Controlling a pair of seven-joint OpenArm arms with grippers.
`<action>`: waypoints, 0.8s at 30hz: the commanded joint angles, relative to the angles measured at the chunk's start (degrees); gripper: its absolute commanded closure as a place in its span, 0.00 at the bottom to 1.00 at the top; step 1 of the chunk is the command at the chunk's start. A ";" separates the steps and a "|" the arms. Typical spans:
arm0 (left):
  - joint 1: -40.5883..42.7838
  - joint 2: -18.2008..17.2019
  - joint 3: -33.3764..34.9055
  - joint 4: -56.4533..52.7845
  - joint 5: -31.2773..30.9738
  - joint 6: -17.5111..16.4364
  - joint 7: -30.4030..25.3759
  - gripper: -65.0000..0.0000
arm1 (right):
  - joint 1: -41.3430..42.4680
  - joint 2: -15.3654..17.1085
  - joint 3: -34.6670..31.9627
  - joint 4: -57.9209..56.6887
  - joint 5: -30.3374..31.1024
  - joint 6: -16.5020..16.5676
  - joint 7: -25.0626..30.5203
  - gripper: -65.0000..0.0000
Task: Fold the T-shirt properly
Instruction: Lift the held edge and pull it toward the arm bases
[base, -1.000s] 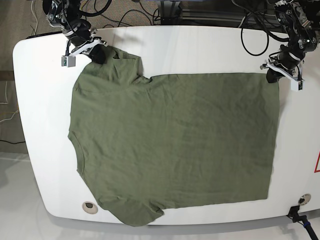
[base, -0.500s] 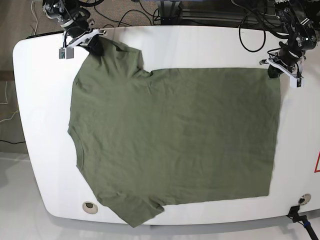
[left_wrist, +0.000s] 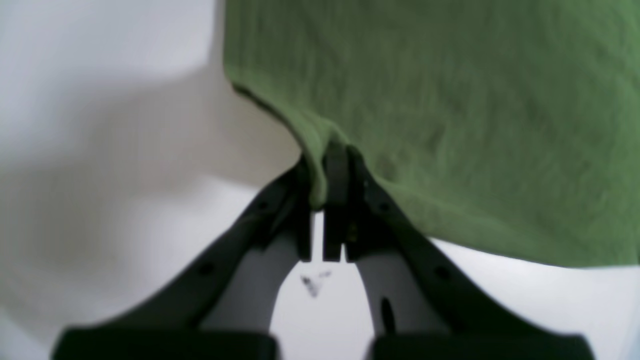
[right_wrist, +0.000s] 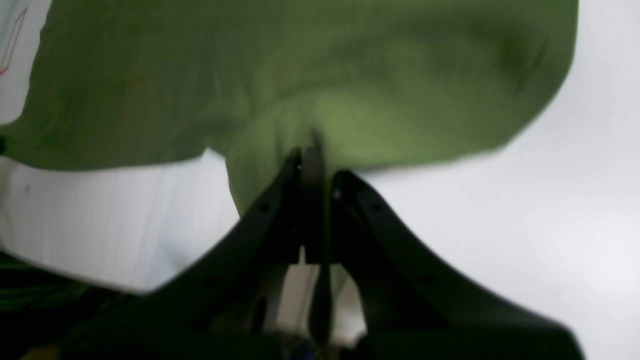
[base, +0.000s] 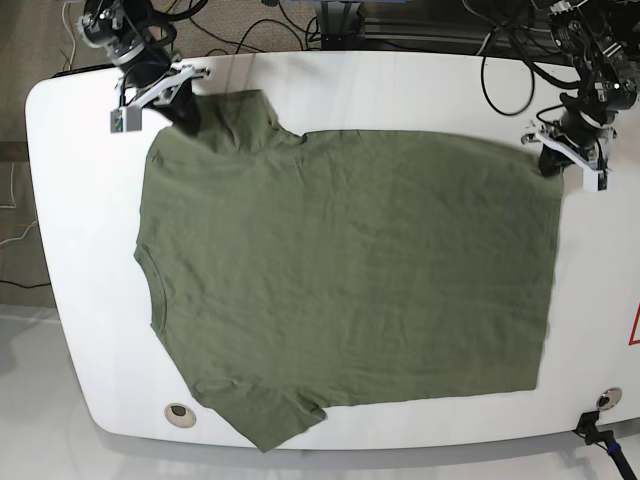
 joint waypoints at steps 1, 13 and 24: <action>-0.74 -0.76 -0.22 0.99 -1.44 -0.03 -0.66 0.98 | 1.07 0.53 0.14 1.13 0.96 0.47 1.09 1.00; -6.63 0.47 1.98 1.08 -1.27 -0.03 -0.30 0.98 | 8.63 2.38 0.14 0.78 0.96 0.47 -1.90 1.00; 6.20 0.56 1.81 4.51 -1.27 -0.03 -0.39 0.98 | -1.04 1.94 0.31 0.87 1.40 0.65 -1.90 1.00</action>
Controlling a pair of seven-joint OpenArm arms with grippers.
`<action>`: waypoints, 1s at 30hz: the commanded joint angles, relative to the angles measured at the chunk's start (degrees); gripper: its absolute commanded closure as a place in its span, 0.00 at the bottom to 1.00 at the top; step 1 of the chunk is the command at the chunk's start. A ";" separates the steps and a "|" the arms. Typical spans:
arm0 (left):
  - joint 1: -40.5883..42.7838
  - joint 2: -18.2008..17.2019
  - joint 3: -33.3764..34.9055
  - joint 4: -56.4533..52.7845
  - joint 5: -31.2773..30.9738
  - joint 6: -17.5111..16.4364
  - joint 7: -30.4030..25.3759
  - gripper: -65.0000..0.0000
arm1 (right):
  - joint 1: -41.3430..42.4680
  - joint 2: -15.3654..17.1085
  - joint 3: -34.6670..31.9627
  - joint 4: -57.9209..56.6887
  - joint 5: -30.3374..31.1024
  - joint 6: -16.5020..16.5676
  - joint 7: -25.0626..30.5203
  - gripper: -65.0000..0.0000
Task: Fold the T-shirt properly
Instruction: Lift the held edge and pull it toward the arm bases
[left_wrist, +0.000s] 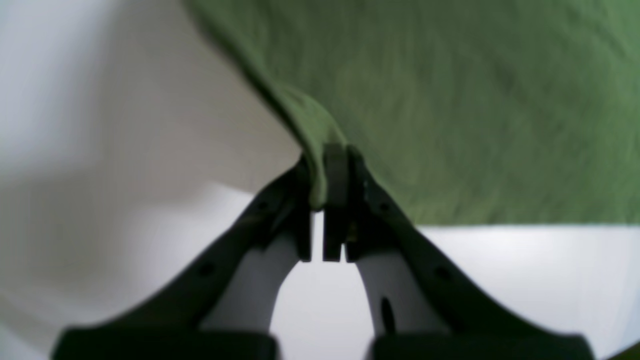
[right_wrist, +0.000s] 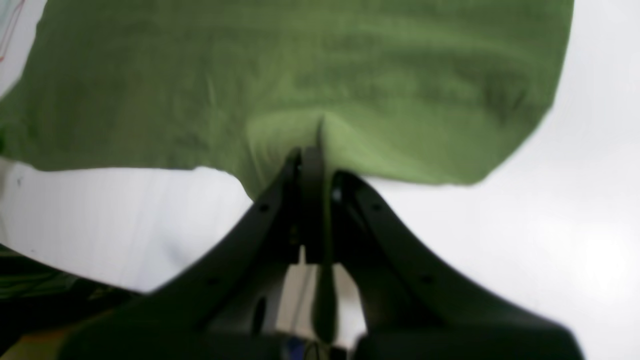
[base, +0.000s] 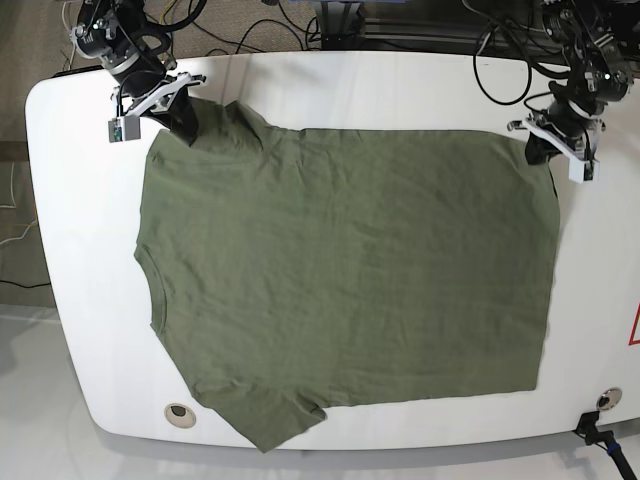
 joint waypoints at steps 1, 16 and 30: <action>1.25 -0.78 -0.44 1.10 -0.50 -0.03 -0.96 0.98 | -1.53 0.49 0.29 1.11 1.16 0.58 1.03 1.00; 10.57 -1.30 -0.62 4.70 -0.42 -0.12 -1.05 0.98 | -13.57 0.67 0.29 3.48 1.16 0.76 1.03 1.00; 5.82 -3.15 -0.36 4.53 -0.24 -0.12 -0.96 0.98 | -6.63 1.02 2.31 2.96 0.72 0.58 0.68 1.00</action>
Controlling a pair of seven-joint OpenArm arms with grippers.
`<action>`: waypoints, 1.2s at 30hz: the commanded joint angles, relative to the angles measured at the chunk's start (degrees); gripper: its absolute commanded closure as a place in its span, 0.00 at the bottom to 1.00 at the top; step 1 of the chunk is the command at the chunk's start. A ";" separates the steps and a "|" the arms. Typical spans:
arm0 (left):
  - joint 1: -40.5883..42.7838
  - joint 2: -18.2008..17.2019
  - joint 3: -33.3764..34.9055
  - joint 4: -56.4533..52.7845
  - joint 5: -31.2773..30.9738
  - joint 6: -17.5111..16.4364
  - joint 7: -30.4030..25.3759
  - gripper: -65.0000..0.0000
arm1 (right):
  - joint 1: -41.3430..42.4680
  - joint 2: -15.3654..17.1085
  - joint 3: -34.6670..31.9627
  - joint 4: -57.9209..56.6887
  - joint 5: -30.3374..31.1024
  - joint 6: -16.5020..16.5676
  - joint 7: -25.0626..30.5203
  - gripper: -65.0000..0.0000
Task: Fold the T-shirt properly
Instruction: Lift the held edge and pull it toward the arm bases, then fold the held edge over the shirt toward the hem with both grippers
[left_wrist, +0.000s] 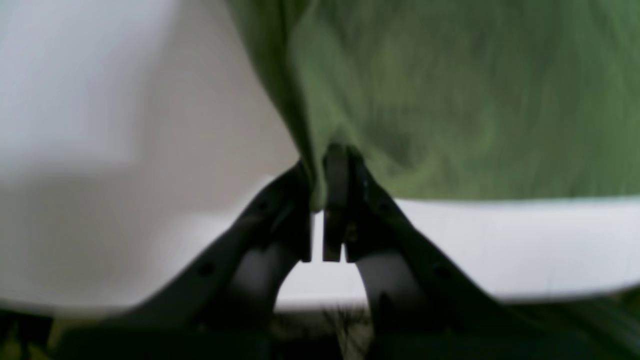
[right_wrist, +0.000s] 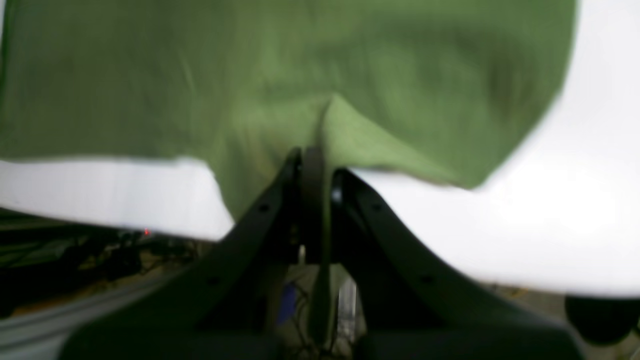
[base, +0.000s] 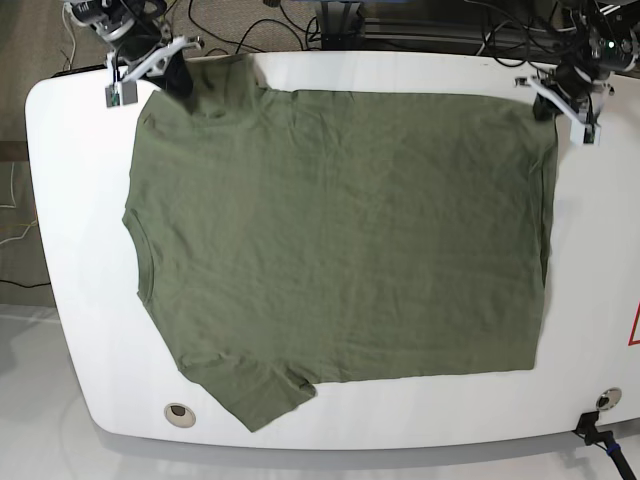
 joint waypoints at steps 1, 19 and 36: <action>-1.27 -0.50 -0.16 0.98 -1.07 -0.16 -1.62 0.98 | 0.94 0.59 0.43 0.11 0.79 -0.05 0.68 1.00; -18.94 0.20 0.72 0.28 -0.98 -0.07 -1.62 0.98 | 20.19 2.96 0.26 -3.58 0.70 -3.74 -4.51 1.00; -29.84 -4.20 0.72 -17.83 -0.98 -0.07 -1.97 0.98 | 35.84 6.83 -2.12 -20.02 0.70 -3.74 -4.51 1.00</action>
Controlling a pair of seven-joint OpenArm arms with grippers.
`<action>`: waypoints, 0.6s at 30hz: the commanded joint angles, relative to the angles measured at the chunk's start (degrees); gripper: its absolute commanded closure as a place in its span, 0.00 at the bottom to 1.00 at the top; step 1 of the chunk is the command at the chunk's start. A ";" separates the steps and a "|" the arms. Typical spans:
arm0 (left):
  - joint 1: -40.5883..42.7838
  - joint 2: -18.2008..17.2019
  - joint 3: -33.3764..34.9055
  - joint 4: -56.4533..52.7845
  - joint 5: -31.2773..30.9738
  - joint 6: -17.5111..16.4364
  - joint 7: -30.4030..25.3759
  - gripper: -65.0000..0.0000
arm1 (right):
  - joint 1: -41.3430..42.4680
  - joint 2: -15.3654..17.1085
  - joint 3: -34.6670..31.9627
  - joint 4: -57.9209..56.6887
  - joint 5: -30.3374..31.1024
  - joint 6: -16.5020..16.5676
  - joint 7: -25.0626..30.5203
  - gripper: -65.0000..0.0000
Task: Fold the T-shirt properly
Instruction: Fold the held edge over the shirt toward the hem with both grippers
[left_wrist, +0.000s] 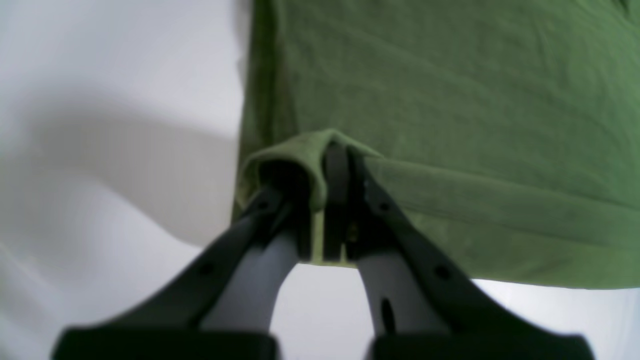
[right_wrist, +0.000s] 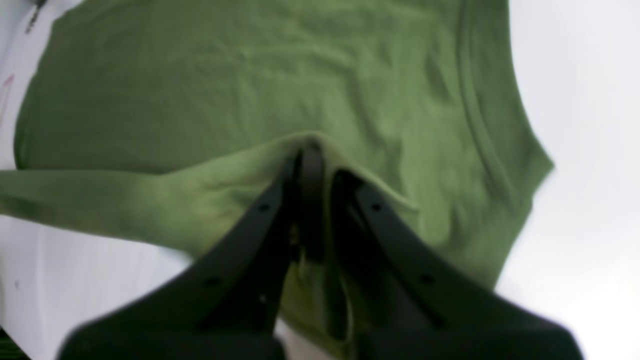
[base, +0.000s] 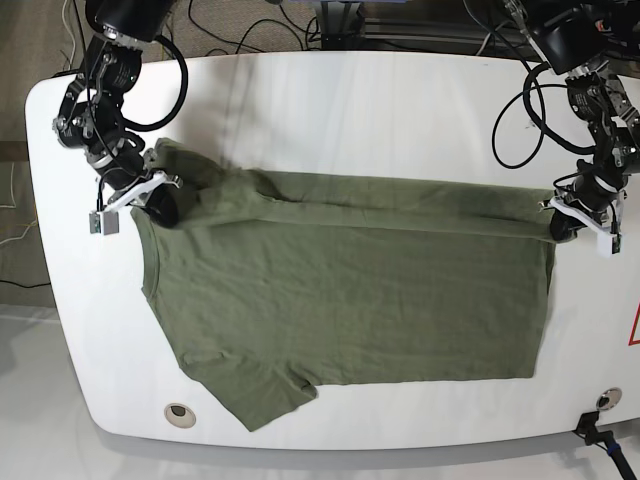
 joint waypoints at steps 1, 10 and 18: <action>-1.71 -0.85 0.13 -0.19 -1.11 -0.18 -1.42 0.98 | 2.10 1.74 0.03 -0.68 1.11 0.28 1.50 1.00; -7.78 -0.85 0.57 -6.52 -1.11 -0.09 -1.42 0.98 | 9.31 3.85 -0.24 -8.59 1.03 0.28 1.50 1.00; -10.50 -0.94 4.88 -11.80 -1.03 -0.01 -6.43 0.98 | 13.97 4.20 -2.96 -14.22 1.03 0.28 1.85 1.00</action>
